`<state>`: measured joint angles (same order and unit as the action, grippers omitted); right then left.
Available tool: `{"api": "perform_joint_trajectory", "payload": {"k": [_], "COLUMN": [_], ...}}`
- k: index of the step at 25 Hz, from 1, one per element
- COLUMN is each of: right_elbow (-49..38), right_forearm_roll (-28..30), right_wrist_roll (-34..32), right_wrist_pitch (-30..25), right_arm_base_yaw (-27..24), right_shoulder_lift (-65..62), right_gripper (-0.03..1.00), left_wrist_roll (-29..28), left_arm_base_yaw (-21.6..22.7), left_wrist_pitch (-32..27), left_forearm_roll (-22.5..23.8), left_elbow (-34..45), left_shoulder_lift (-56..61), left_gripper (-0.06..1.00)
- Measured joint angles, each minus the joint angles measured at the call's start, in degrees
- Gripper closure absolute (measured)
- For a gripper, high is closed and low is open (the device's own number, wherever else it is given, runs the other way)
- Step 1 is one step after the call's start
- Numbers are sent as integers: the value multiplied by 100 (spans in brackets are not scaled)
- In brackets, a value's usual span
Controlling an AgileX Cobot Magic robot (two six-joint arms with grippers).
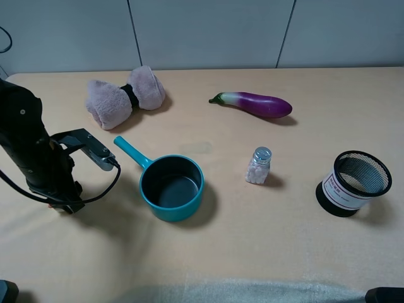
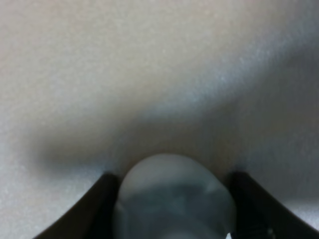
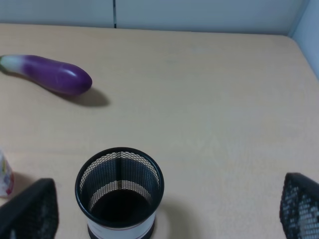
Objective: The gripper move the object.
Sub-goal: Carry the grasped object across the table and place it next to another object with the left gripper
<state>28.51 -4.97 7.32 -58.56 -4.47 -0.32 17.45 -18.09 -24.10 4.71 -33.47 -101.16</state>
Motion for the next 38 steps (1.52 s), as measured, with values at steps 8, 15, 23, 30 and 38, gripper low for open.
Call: {"api": "perform_joint_trajectory", "payload": {"k": [8, 15, 23, 30, 38], "right_elbow": [0, 0, 0, 0, 0], "right_forearm_roll": [0, 0, 0, 0, 0], "right_wrist_roll": [0, 0, 0, 0, 0], "right_wrist_pitch": [0, 0, 0, 0, 0], "right_arm_base_yaw": [0, 0, 0, 0, 0], "right_shoulder_lift": [0, 0, 0, 0, 0], "right_gripper": [29, 29, 29, 29, 29], "left_wrist_roll": [-51, -56, -56, -62, -62], "left_arm_base_yaw": [0, 0, 0, 0, 0], "left_wrist_pitch": [-17, -354, -560, -712, -1207], "left_forearm_roll": [0, -69, -208, -315, -320], "left_elbow": [-7, -370, -666, -1250, -2075], "left_shoulder_lift": [0, -5, -5, 174, 801], "left_gripper": [46, 47, 47, 47, 48]}}
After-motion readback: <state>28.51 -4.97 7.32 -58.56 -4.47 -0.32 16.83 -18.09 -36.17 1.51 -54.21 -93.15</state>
